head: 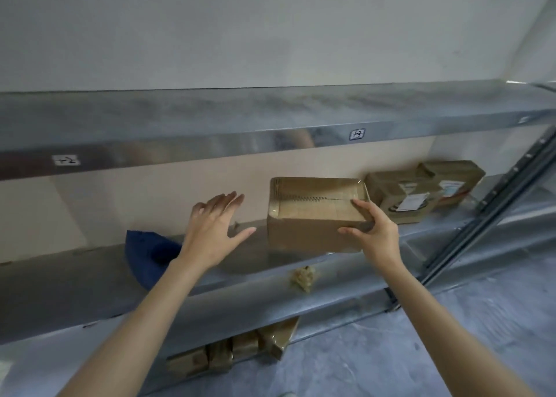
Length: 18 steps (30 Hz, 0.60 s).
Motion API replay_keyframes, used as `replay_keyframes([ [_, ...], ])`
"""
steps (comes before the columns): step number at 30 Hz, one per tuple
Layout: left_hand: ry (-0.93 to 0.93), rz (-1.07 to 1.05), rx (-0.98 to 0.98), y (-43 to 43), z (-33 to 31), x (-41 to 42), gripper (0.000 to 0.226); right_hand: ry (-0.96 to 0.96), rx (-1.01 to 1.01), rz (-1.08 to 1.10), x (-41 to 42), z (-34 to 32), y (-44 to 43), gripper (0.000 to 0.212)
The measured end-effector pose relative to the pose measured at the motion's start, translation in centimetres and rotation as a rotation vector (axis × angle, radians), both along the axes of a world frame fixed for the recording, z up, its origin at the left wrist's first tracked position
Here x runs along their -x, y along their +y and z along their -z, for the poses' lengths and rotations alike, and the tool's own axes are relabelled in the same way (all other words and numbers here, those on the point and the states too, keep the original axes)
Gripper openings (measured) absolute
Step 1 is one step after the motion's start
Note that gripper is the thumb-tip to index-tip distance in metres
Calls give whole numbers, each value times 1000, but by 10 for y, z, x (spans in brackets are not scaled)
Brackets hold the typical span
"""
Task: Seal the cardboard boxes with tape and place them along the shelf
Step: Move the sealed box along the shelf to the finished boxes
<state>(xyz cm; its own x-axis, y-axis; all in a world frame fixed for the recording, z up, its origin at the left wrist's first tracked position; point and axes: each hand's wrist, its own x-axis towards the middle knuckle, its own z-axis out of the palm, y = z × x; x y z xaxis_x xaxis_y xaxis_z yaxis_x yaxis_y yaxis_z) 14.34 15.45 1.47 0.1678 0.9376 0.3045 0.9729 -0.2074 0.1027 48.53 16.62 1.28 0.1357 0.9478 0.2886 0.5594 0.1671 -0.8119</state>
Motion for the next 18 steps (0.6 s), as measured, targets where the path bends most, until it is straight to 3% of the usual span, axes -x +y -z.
replay_keyframes([
  [9, -10, -20, 126, 86, 36, -59, 95, -27, 47, -45, -59, 40, 67, 68],
  [18, -19, -44, 169, 109, 56, -101, 78, -101, 77, -64, -98, 66, 108, 70],
])
